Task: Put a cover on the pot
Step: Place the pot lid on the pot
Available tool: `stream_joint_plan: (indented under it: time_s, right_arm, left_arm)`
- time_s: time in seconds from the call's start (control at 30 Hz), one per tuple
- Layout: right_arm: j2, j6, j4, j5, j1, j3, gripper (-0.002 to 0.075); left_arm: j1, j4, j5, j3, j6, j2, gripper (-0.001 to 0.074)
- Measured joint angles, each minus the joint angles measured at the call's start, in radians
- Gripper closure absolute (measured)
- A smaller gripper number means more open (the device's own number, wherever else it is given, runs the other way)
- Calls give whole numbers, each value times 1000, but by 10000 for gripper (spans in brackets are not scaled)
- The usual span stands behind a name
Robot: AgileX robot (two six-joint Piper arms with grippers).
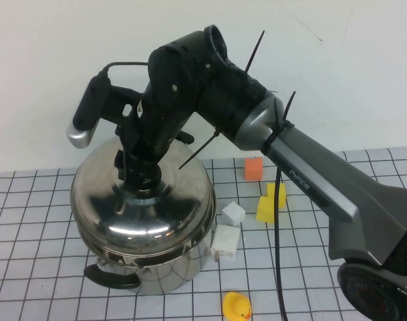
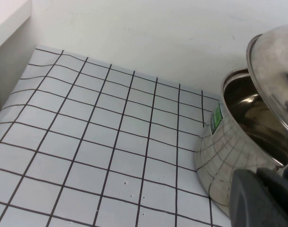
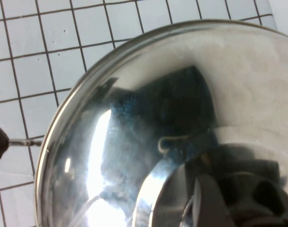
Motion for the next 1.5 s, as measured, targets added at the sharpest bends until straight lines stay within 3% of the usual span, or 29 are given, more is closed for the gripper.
stream_joint_plan:
  time_s: [1.5]
  right_arm:
    - [37, -15, -5, 0, 0, 10, 387]
  left_arm:
    - [0, 0, 0, 0, 1, 0, 738]
